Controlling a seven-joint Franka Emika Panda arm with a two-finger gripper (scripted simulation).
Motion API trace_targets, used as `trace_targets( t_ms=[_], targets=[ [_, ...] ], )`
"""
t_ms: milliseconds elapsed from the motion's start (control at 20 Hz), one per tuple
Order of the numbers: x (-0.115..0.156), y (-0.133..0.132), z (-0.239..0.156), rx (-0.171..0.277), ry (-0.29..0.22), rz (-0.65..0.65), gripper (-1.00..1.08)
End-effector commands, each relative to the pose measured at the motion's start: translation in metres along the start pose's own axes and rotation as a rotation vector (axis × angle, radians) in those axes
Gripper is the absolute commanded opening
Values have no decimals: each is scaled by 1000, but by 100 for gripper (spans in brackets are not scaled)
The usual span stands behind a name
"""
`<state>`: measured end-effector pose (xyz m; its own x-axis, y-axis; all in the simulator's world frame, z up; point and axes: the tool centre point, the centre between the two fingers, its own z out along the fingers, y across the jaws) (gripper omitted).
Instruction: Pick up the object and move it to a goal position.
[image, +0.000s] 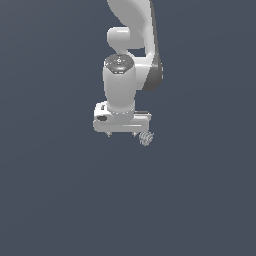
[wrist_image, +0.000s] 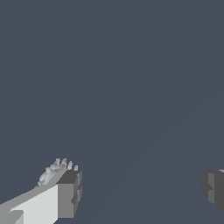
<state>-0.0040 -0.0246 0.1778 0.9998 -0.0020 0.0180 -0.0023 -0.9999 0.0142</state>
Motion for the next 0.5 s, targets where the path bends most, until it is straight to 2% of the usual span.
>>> trace_targets(
  t_ms=[0,450],
  targets=[
    [0,0,0,0,0,0,100],
    [2,29,6,-16,4,13,100]
  ],
)
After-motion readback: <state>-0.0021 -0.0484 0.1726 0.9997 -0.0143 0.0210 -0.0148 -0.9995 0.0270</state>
